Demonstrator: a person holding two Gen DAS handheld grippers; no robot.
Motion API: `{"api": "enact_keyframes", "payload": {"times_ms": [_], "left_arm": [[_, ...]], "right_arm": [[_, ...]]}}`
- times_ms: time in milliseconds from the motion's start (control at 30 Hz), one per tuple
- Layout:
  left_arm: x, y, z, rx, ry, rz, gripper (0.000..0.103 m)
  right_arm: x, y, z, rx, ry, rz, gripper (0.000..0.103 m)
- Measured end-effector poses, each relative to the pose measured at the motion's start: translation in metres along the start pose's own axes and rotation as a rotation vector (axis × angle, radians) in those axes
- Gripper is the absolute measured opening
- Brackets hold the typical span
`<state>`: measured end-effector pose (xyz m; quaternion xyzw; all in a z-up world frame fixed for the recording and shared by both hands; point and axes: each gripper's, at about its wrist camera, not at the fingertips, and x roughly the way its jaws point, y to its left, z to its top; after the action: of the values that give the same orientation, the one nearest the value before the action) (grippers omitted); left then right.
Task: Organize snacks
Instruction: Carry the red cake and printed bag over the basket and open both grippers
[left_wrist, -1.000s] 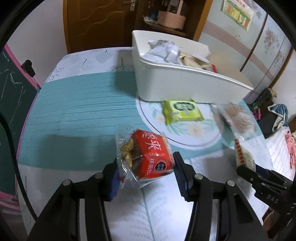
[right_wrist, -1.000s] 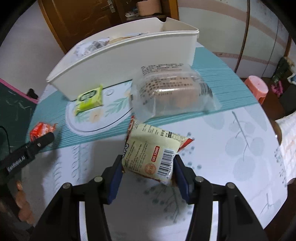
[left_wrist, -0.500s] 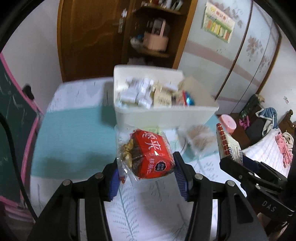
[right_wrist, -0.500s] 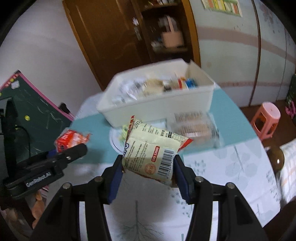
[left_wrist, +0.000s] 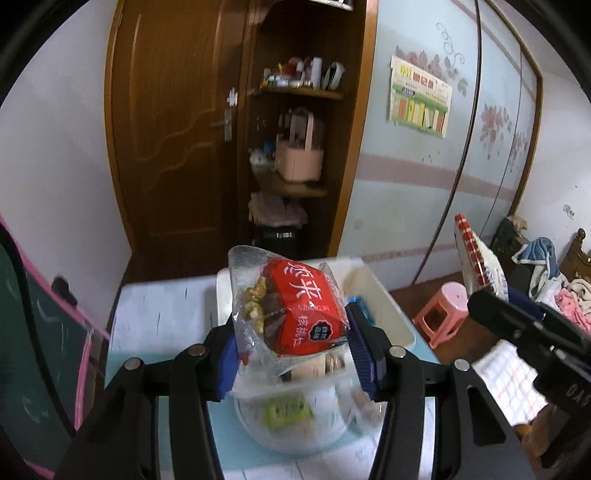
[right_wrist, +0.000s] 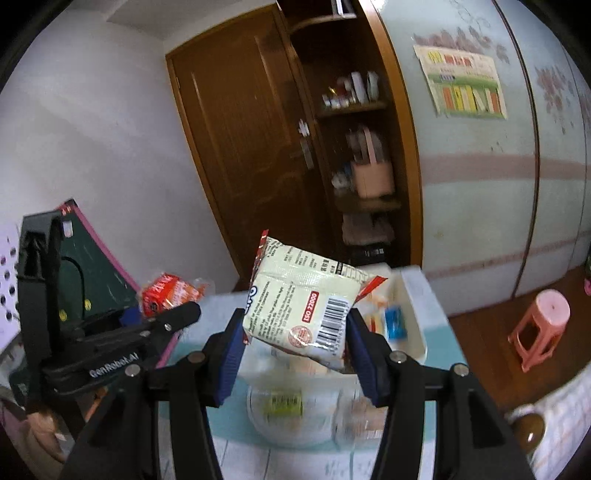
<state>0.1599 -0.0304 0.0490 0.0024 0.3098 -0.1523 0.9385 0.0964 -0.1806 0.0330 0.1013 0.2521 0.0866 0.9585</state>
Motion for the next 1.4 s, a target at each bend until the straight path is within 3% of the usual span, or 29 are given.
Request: {"api": "enact_keyframes", "payload": {"times_ms": [133,300,633,733,767,800,833,1000,1067,1400], "left_arm": [[0.024,-0.012,0.034,0.004,-0.016,0.016,0.051],[0.069,-0.017,0.049,-0.001,0.002,0.043,0.051],[0.158,-0.021,0.029,-0.005,0.128,0.024,0.053],[0.177,-0.022,0.021,0.012,0.165,0.037,0.063],[0.181,-0.022,0.019,0.015,0.171,0.047,0.077],[0.185,-0.021,0.016,0.018,0.177,0.05,0.087],[0.188,-0.02,0.014,0.023,0.179,0.055,0.089],[0.188,-0.015,0.002,0.027,0.201,0.033,0.091],[0.187,-0.011,-0.001,0.017,0.204,0.049,0.091],[0.163,-0.001,-0.006,-0.019,0.194,0.06,0.092]], "right_arm": [[0.018,-0.008,0.037,-0.031,-0.006,0.008,0.054],[0.06,-0.029,0.06,-0.015,0.045,0.025,0.054],[0.145,-0.079,0.045,0.115,0.223,0.033,0.055],[0.167,-0.086,0.033,0.115,0.278,0.011,0.057],[0.172,-0.088,0.029,0.119,0.295,0.002,0.058],[0.178,-0.091,0.025,0.126,0.313,-0.006,0.059],[0.184,-0.095,0.02,0.142,0.333,-0.007,0.06],[0.192,-0.107,0.009,0.223,0.36,0.019,0.071],[0.187,-0.107,0.008,0.231,0.346,0.029,0.082],[0.168,-0.095,0.006,0.194,0.335,0.028,0.084]]}}
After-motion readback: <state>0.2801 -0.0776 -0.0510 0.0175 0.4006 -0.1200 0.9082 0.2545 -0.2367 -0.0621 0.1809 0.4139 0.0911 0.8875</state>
